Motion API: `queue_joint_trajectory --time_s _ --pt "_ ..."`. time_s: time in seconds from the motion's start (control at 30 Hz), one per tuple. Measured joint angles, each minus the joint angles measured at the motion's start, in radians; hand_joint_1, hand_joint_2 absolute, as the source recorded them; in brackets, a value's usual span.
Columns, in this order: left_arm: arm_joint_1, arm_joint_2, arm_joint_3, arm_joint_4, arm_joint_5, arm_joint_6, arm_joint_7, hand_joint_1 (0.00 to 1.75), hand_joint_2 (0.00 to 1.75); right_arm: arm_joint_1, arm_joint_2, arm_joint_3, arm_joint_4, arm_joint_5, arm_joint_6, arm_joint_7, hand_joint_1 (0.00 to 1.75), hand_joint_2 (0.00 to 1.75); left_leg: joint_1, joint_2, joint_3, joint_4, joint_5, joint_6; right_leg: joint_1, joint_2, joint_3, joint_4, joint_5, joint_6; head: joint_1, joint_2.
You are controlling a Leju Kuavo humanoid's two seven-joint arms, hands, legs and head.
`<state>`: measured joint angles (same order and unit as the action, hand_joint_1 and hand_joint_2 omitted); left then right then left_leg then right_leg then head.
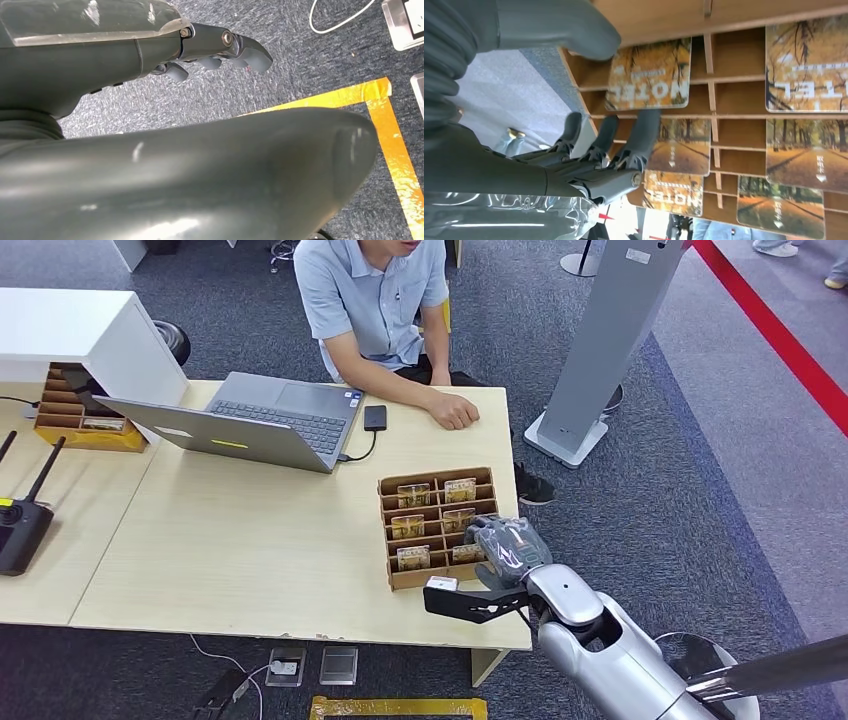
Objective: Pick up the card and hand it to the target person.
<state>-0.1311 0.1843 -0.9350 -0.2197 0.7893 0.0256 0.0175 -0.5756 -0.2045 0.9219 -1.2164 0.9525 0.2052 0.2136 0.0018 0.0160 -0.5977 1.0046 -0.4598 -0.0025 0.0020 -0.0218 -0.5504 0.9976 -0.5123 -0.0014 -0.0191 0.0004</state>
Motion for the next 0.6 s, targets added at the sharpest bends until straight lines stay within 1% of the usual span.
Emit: queue_joint_trajectory --time_s 0.17,0.4,0.6 --pt "0.000 0.000 0.000 0.000 0.000 -0.001 0.000 0.00 0.00 -0.004 0.002 -0.001 0.000 0.000 -0.001 0.000 1.34 1.75 0.000 0.000 0.000 0.000 0.000 0.000 0.000 0.000 0.000 0.000 0.000 0.000 0.000 0.000" --pt "0.000 0.000 0.001 0.000 0.000 -0.003 0.000 0.00 0.00 -0.005 0.005 -0.001 0.002 0.000 0.001 0.001 1.30 1.75 0.000 0.000 0.000 0.000 0.000 0.000 0.000 0.000 0.000 0.000 0.000 0.000 0.000 0.000" --pt "0.000 0.000 0.005 0.000 0.000 -0.003 0.000 0.00 0.00 -0.004 0.006 -0.001 0.003 -0.002 0.002 0.002 1.30 1.75 0.000 0.000 0.000 0.000 0.000 0.000 0.000 0.000 0.000 0.000 0.000 0.000 0.000 0.000"
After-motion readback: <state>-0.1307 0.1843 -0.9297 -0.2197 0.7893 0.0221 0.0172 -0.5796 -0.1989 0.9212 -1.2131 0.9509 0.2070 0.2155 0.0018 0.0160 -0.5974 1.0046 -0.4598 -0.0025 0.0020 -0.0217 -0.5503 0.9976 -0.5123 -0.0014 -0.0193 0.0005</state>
